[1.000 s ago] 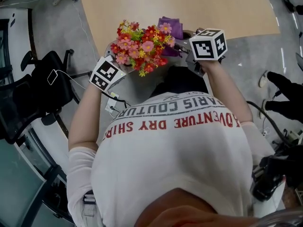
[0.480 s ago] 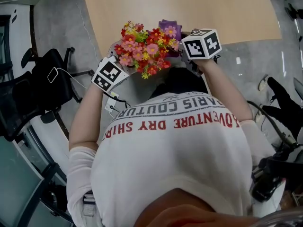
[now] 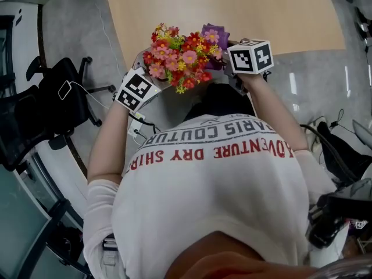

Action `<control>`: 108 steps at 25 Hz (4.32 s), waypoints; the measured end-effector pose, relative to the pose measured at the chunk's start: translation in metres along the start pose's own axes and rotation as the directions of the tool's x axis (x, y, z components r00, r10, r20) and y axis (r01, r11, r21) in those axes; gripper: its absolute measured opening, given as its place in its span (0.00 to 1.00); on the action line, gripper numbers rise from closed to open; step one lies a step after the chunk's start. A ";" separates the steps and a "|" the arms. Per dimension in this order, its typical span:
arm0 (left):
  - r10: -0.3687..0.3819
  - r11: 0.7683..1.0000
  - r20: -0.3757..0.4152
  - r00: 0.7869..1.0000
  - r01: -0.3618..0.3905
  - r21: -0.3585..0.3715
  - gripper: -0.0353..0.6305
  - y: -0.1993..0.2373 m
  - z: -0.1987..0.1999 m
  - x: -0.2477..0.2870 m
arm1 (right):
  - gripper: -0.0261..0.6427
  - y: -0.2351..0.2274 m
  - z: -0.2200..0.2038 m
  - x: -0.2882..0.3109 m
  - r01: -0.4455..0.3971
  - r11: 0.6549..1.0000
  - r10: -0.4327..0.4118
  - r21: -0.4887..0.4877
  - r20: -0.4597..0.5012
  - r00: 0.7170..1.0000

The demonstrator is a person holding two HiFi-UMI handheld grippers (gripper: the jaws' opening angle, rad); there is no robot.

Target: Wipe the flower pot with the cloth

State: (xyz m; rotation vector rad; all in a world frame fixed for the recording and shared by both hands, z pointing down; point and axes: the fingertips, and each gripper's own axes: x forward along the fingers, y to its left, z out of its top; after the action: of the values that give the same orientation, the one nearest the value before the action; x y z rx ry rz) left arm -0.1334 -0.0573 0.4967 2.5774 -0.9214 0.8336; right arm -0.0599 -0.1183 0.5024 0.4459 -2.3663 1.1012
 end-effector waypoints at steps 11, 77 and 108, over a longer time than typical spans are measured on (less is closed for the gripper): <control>0.397 0.884 0.073 0.915 -0.359 -0.300 0.75 0.004 0.008 -0.006 | 0.12 -0.016 -0.002 -0.034 0.035 0.996 -0.045 0.077 0.128 0.991; 0.050 0.996 0.147 0.988 -0.061 0.072 0.75 0.010 0.011 -0.001 | 0.12 0.001 -0.004 0.015 0.009 0.999 -0.013 -0.043 -0.087 0.996; 0.805 0.513 0.002 0.593 -0.695 -0.504 0.88 -0.009 0.014 -0.010 | 0.12 -0.007 -0.018 -0.100 -0.039 0.997 0.043 -0.073 0.054 0.998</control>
State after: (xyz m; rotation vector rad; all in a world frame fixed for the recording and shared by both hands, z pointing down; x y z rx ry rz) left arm -0.1278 -0.0522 0.4791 1.7998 -2.1277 0.3680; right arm 0.0310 -0.0998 0.4612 0.4081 -2.4649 1.0304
